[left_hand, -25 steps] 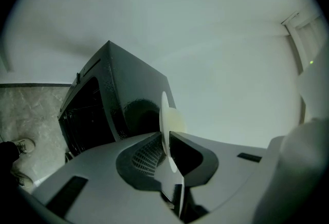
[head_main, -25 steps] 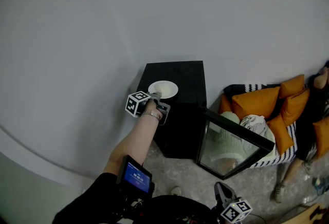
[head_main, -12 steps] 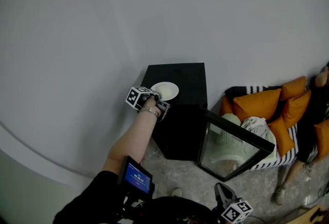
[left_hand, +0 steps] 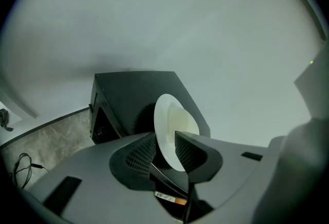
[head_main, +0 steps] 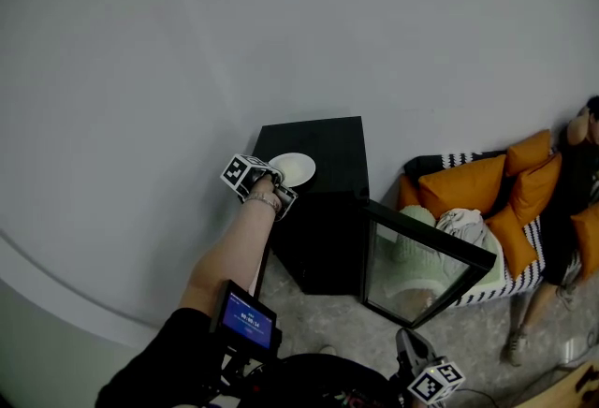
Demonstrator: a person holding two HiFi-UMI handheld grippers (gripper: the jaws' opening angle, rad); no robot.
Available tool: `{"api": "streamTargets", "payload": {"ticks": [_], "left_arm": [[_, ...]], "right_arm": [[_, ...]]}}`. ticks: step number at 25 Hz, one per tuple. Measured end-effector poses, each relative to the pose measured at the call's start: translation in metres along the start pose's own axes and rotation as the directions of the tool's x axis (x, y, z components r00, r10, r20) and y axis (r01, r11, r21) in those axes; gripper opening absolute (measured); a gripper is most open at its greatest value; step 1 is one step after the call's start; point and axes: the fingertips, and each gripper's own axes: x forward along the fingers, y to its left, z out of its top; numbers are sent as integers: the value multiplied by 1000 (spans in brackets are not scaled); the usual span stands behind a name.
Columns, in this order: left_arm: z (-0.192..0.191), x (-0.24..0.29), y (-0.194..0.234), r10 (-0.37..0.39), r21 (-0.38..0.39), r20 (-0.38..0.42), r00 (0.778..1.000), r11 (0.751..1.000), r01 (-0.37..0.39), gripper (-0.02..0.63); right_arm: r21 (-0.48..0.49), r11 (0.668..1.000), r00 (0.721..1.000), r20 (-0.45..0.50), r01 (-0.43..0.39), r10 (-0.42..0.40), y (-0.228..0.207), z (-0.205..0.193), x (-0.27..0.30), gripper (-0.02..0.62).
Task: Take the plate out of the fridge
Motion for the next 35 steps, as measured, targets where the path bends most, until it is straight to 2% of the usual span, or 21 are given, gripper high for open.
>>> {"api": "streamTargets", "payload": {"ticks": [1, 3, 12, 15, 17, 19, 20, 22, 24, 25, 26, 27, 30, 31, 32, 34, 35], "left_arm": [[0, -1, -2, -20, -8, -7, 1000, 1000, 20, 103], [-1, -1, -5, -69, -18, -38, 997, 998, 68, 189], [1, -18, 3, -177, -23, -60, 982, 984, 176, 193], [3, -32, 4, -206, 5, -48, 977, 978, 207, 193], [7, -43, 3, -258, 49, -26, 966, 965, 259, 192], [12, -57, -2, -344, 97, 8, 939, 935, 341, 189], [14, -66, -4, -379, 124, 24, 925, 919, 373, 173], [15, -84, -6, -437, 186, 46, 898, 887, 422, 17], [11, -104, -8, -505, 235, 52, 862, 845, 481, 6], [8, -115, -10, -549, 254, 51, 834, 815, 521, 6], [2, -128, -13, -602, 270, 46, 797, 776, 571, 6], [-5, -141, -16, -659, 287, 31, 751, 726, 625, 6], [-50, -187, -24, -800, 327, -86, 594, 541, 775, 6], [-70, -201, -22, -817, 332, -134, 560, 496, 802, 6], [-91, -212, -15, -816, 349, -184, 548, 467, 812, 6], [-132, -229, 9, -776, 429, -293, 559, 416, 802, 6], [-154, -237, 21, -749, 474, -350, 563, 378, 796, 6]], "right_arm": [[1, 1000, 1000, 6, -5, 5, 0, 0, 0, 6], [8, 1000, 1000, 17, -13, 13, 0, 1, 1, 6], [16, 999, 999, 19, -36, 36, 6, -2, 4, 6], [2, 999, 999, -2, -53, 53, 12, -4, 4, 6], [-11, 998, 998, -21, -62, 62, 16, -8, 6, 6], [-19, 997, 997, -43, -71, 70, 19, -11, 7, 6], [-22, 997, 996, -54, -77, 76, 22, -12, 7, 6], [-31, 995, 993, -81, -92, 89, 27, -16, 5, 6], [-41, 993, 988, -113, -111, 106, 32, -20, 1, 5], [-46, 991, 985, -130, -123, 116, 34, -23, -1, 6], [-52, 990, 981, -148, -134, 125, 35, -25, -4, 5], [-59, 988, 977, -166, -144, 133, 36, -28, -7, 6], [-79, 981, 961, -230, -178, 156, 40, -39, -16, 5], [-83, 978, 953, -253, -192, 165, 42, -43, -18, 5], [-83, 975, 945, -275, -206, 176, 43, -47, -21, 6], [-77, 969, 927, -318, -234, 198, 46, -56, -25, 5], [-75, 966, 918, -339, -247, 208, 48, -61, -26, 5]]}}
